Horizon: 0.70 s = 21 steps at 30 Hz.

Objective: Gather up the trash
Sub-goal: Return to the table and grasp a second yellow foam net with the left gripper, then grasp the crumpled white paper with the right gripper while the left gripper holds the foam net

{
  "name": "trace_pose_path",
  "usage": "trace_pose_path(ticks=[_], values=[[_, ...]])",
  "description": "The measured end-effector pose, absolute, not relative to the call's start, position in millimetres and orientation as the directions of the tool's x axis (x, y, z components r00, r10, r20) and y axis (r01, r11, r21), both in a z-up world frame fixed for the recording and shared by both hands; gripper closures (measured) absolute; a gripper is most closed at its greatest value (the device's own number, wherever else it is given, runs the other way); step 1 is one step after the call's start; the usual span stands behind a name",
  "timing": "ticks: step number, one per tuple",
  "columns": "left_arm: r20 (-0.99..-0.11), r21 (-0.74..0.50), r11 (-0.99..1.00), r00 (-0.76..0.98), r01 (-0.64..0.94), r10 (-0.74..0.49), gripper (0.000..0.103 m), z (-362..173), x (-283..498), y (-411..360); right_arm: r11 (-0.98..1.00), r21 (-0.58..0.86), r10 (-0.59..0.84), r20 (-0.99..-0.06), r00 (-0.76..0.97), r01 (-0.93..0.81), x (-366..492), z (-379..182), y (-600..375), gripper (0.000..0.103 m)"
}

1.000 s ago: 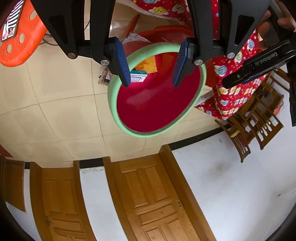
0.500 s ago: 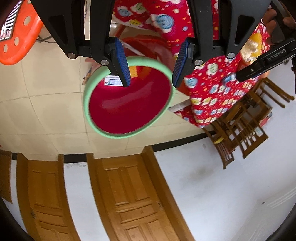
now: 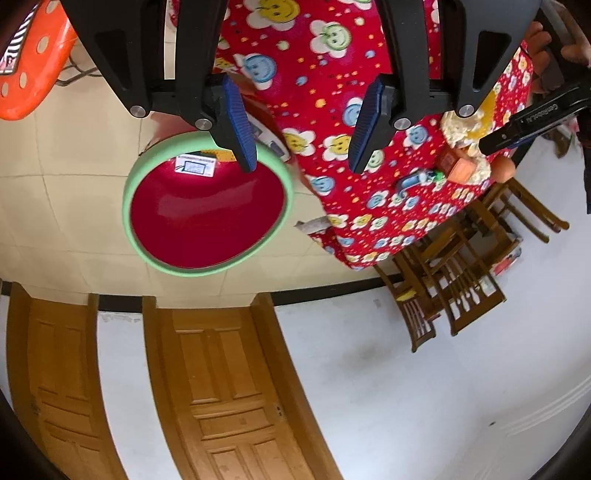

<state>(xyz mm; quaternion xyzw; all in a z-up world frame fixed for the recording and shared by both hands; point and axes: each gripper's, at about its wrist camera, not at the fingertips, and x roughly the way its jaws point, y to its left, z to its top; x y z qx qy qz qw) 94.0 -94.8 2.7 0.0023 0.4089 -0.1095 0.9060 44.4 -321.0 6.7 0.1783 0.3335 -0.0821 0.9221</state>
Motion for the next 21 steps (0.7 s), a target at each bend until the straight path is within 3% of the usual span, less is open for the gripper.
trace_pose_path(ticks=[5, 11, 13, 18, 21], values=[[-0.751, -0.078, 0.985, 0.641, 0.153, -0.159, 0.029, -10.8, 95.2, -71.6, 0.931, 0.265, -0.018, -0.649, 0.761, 0.249, 48.6, 6.5, -310.7, 0.05], [-0.776, -0.096, 0.988, 0.613, 0.117, -0.148, 0.048, -30.1, 99.5, -53.1, 0.939, 0.261, 0.003, -0.661, 0.751, 0.226, 54.6, 2.2, -295.9, 0.05], [-0.782, -0.112, 0.988, 0.604, 0.11, -0.156, 0.059, -34.6, 101.6, -48.4, 0.941, 0.258, 0.008, -0.664, 0.748, 0.219, 55.4, 0.5, -292.9, 0.05], [-0.786, -0.135, 0.985, 0.594, 0.108, -0.173, 0.07, -41.7, 105.0, -41.0, 0.945, 0.255, 0.023, -0.673, 0.739, 0.203, 60.9, -3.0, -283.1, 0.05], [-0.789, -0.157, 0.981, 0.583, 0.11, -0.192, 0.088, -46.2, 106.4, -36.3, 0.949, 0.253, 0.035, -0.679, 0.733, 0.19, 64.4, -5.2, -276.6, 0.05]])
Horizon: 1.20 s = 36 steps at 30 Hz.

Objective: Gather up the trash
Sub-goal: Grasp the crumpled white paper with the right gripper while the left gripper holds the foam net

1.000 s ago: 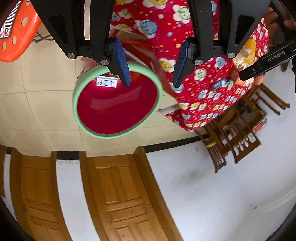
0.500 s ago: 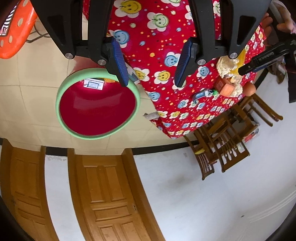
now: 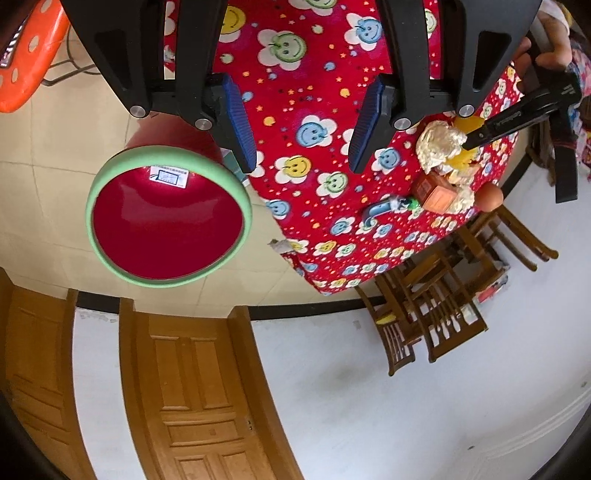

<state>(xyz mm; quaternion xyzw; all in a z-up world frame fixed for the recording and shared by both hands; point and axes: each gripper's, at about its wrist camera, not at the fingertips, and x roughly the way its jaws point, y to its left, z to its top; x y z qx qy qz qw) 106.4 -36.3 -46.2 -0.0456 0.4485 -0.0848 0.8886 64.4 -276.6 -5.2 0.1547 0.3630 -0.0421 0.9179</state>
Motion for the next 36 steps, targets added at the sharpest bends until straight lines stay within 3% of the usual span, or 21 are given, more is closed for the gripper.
trace_pose_path(ticks=[10, 20, 25, 36], values=[[-0.729, -0.23, 0.966, 0.636, 0.119, -0.252, 0.092, -24.9, 90.9, -17.1, 0.961, 0.251, 0.096, -0.687, 0.72, 0.112, 78.5, -8.7, -245.3, 0.05], [-0.682, -0.282, 0.958, 0.693, 0.045, -0.233, 0.092, -6.9, 77.7, 20.0, 0.962, 0.272, 0.21, -0.709, 0.674, -0.014, 101.0, -17.8, -193.4, 0.05], [-0.684, -0.288, 0.958, 0.702, -0.011, -0.198, 0.092, -11.0, 75.3, 41.5, 0.957, 0.282, 0.257, -0.725, 0.639, -0.065, 113.3, -28.3, -163.5, 0.045], [-0.694, -0.309, 0.948, 0.699, -0.073, -0.172, 0.092, -25.0, 74.8, 70.3, 0.962, 0.267, 0.254, -0.787, 0.562, -0.061, 145.8, -61.1, -132.7, 0.045]])
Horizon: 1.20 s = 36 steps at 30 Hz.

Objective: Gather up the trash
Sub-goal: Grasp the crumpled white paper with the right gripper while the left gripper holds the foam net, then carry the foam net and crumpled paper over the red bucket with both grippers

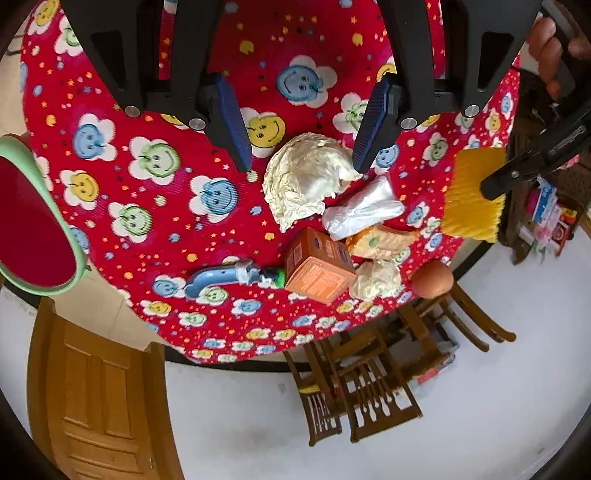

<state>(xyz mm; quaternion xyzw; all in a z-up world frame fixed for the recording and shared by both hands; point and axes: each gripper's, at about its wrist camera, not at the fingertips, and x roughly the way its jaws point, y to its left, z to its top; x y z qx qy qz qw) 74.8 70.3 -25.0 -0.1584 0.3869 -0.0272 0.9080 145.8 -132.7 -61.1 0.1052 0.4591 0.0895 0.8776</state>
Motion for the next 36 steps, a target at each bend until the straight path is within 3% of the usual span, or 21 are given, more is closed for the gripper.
trace_pose_path(ticks=[5, 7, 13, 25, 36], values=[[-0.699, -0.317, 0.945, 0.693, -0.078, -0.178, 0.092, -29.4, 76.4, 73.5, 0.958, 0.281, 0.263, -0.803, 0.534, -0.05, 154.1, -74.6, -132.1, 0.045], [-0.7, -0.318, 0.945, 0.691, -0.079, -0.178, 0.092, -30.1, 77.0, 73.7, 0.957, 0.287, 0.27, -0.804, 0.53, -0.052, 156.2, -78.1, -132.0, 0.057], [-0.7, -0.319, 0.945, 0.69, -0.073, -0.183, 0.092, -30.9, 77.6, 72.9, 0.96, 0.265, 0.27, -0.782, 0.561, -0.092, 151.2, -71.5, -129.6, 0.072], [-0.684, -0.334, 0.942, 0.688, 0.002, -0.244, 0.092, -16.8, 76.7, 43.4, 0.949, 0.306, 0.283, -0.73, 0.622, -0.073, 125.6, -39.3, -158.9, 0.073], [-0.674, -0.346, 0.929, 0.653, 0.131, -0.344, 0.092, -1.5, 82.7, -9.4, 0.951, 0.308, 0.195, -0.674, 0.713, 0.031, 94.1, -8.0, -211.7, 0.073]])
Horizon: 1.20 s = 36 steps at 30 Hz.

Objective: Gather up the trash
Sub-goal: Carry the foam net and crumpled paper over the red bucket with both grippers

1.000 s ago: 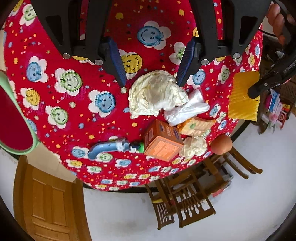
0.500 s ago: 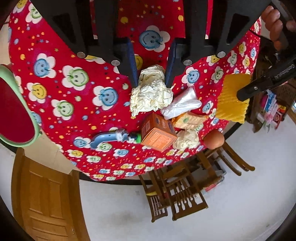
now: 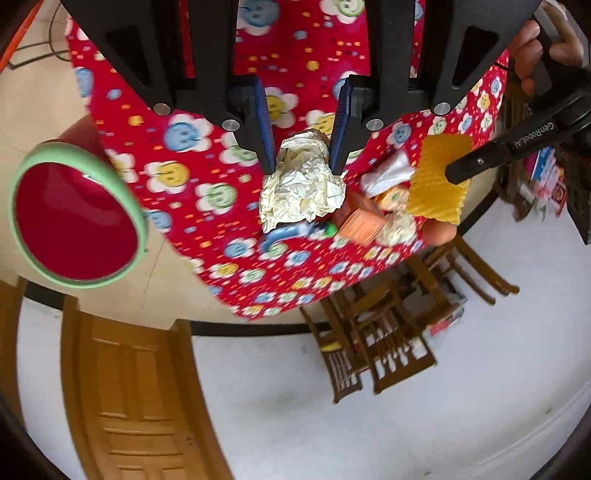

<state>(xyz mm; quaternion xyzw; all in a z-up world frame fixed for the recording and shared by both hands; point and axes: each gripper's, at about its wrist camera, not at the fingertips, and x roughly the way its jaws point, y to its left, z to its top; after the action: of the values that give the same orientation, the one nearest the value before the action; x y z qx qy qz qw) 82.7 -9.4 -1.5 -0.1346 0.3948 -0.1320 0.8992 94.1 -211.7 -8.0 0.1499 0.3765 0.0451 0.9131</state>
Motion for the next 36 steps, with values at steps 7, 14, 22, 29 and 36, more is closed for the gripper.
trace_pose_path(ticks=[7, 14, 22, 29, 36], values=[[-0.673, -0.332, 0.917, 0.627, 0.22, -0.393, 0.092, 10.2, 87.7, -55.8, 0.942, 0.314, 0.126, -0.651, 0.748, 0.115, 82.4, 0.6, -254.9, 0.073], [-0.672, -0.307, 0.903, 0.604, 0.301, -0.43, 0.092, 21.0, 95.2, -101.8, 0.922, 0.328, 0.056, -0.639, 0.767, 0.206, 74.5, 2.9, -297.2, 0.073], [-0.679, -0.287, 0.883, 0.572, 0.371, -0.461, 0.092, 24.2, 105.0, -146.4, 0.896, 0.338, -0.002, -0.645, 0.764, 0.287, 70.4, -2.3, -335.1, 0.073], [-0.694, -0.277, 0.86, 0.53, 0.429, -0.487, 0.092, 18.6, 116.6, -190.4, 0.872, 0.331, -0.06, -0.659, 0.75, 0.361, 65.5, -12.9, -368.4, 0.073], [-0.713, -0.264, 0.835, 0.485, 0.483, -0.506, 0.092, 6.2, 128.2, -230.8, 0.844, 0.32, -0.108, -0.685, 0.72, 0.431, 68.0, -28.2, -394.2, 0.072]])
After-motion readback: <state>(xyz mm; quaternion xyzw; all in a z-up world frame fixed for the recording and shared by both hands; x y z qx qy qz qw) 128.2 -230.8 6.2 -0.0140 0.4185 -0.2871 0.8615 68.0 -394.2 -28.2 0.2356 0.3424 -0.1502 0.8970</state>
